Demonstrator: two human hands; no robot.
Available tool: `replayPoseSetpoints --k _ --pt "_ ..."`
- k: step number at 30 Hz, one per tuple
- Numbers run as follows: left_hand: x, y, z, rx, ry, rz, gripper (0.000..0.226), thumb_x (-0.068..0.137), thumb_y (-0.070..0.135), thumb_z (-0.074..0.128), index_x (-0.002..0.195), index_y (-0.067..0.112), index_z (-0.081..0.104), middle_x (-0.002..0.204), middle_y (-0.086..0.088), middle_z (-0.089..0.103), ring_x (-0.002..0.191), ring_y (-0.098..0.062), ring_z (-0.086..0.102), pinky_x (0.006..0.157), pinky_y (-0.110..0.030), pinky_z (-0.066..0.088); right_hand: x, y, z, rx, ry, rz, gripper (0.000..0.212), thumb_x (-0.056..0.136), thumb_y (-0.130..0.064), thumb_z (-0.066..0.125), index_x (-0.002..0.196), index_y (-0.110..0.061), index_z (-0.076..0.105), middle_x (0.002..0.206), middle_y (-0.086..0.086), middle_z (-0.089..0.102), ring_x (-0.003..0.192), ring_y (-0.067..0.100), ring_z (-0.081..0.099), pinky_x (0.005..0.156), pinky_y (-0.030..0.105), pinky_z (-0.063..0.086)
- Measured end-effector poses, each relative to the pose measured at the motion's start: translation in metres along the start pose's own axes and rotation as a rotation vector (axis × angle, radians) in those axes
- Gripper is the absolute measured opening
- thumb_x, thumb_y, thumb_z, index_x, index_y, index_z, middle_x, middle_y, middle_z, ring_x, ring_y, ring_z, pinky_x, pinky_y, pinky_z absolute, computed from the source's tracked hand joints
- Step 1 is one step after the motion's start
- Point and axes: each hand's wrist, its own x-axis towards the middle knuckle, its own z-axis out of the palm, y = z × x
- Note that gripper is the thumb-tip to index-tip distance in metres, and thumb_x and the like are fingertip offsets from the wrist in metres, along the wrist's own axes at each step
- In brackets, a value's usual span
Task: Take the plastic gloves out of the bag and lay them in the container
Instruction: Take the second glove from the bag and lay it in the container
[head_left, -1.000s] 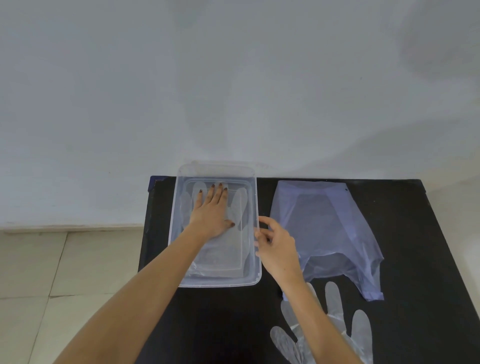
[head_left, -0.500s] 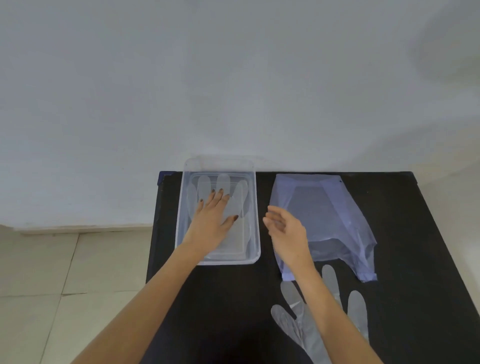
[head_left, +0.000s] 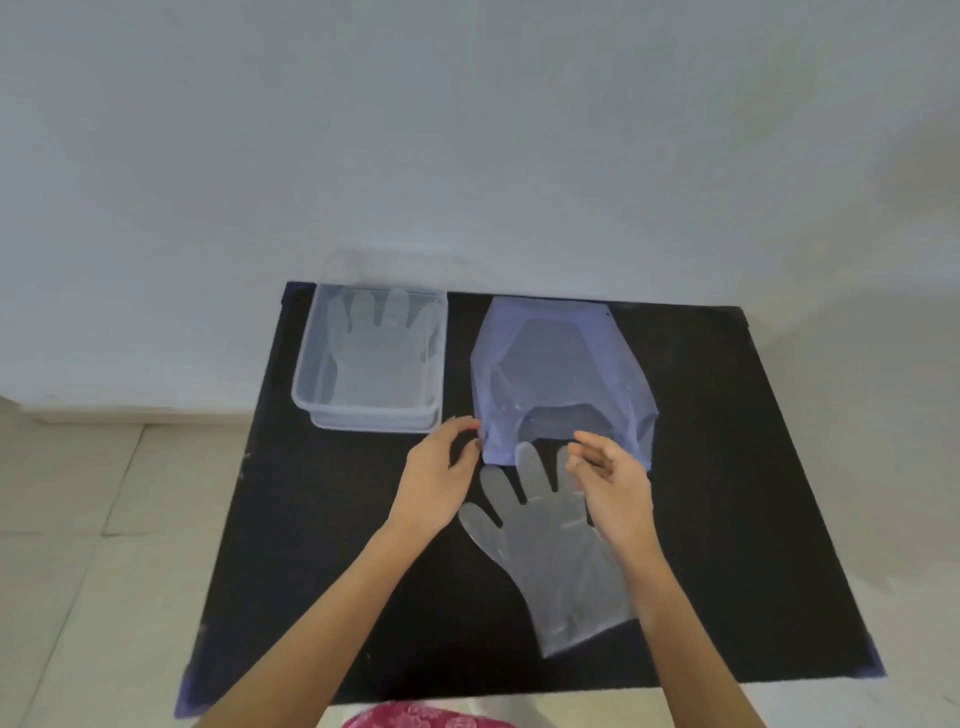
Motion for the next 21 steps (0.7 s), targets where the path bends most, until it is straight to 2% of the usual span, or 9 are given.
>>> replayPoseSetpoints --k 1,2,4,9,12,17,21 --pt "-0.01 -0.004 0.013 -0.032 0.014 -0.062 0.029 0.098 0.019 0.051 0.125 0.02 0.06 0.115 0.01 0.062 0.105 -0.004 0.057 0.078 -0.003 0.039 -0.003 0.012 -0.013 -0.021 -0.007 0.015 0.031 0.091 -0.017 0.064 0.121 -0.025 0.064 0.113 -0.006 0.069 0.106 0.009 0.064 0.099 0.034 0.05" --pt "-0.019 -0.008 0.026 -0.063 0.028 -0.118 0.028 0.097 0.02 0.051 0.124 0.02 0.061 0.111 0.01 0.063 0.105 -0.006 0.059 0.074 -0.006 0.039 -0.007 0.023 -0.025 -0.045 -0.016 0.037 0.032 0.09 -0.017 0.064 0.122 -0.023 0.064 0.113 -0.006 0.069 0.105 0.01 0.064 0.098 0.032 0.05" --pt "-0.039 -0.018 0.055 -0.102 0.056 -0.227 0.028 0.097 0.021 0.052 0.123 0.019 0.062 0.113 0.007 0.065 0.109 -0.009 0.059 0.083 -0.015 0.041 -0.012 0.052 -0.048 -0.099 -0.024 0.076 0.032 0.09 -0.015 0.064 0.122 -0.018 0.065 0.111 -0.003 0.069 0.106 0.013 0.064 0.095 0.028 0.047" --pt "-0.087 -0.039 0.114 -0.247 0.186 -0.522 0.024 0.098 0.017 0.049 0.118 0.014 0.063 0.113 0.002 0.063 0.106 -0.013 0.056 0.099 -0.031 0.044 -0.021 0.113 -0.08 -0.192 -0.047 0.206 0.033 0.091 -0.012 0.063 0.124 -0.01 0.064 0.117 0.008 0.069 0.108 0.023 0.063 0.094 0.034 0.047" --pt "-0.106 -0.05 0.14 -0.371 0.231 -0.687 0.022 0.097 0.015 0.049 0.113 0.011 0.065 0.11 -0.005 0.066 0.105 -0.022 0.061 0.099 -0.04 0.048 -0.026 0.136 -0.087 -0.207 -0.062 0.271 0.035 0.09 -0.012 0.065 0.124 -0.008 0.064 0.117 0.01 0.069 0.109 0.025 0.063 0.093 0.033 0.046" --pt "-0.123 -0.053 0.172 -0.472 0.268 -0.807 0.023 0.096 0.01 0.051 0.11 0.004 0.068 0.101 -0.006 0.068 0.099 -0.022 0.064 0.098 -0.041 0.051 -0.03 0.153 -0.09 -0.178 -0.072 0.303 0.034 0.088 -0.016 0.066 0.121 -0.009 0.065 0.108 0.008 0.072 0.102 0.022 0.066 0.086 0.029 0.047" --pt "-0.126 -0.048 0.184 -0.54 0.308 -0.825 0.023 0.096 0.004 0.048 0.109 0.0 0.066 0.091 -0.004 0.066 0.094 -0.021 0.063 0.09 -0.033 0.052 -0.031 0.151 -0.085 -0.16 -0.078 0.311 0.03 0.086 -0.022 0.07 0.114 -0.009 0.068 0.099 0.007 0.074 0.094 0.021 0.069 0.088 0.035 0.053"
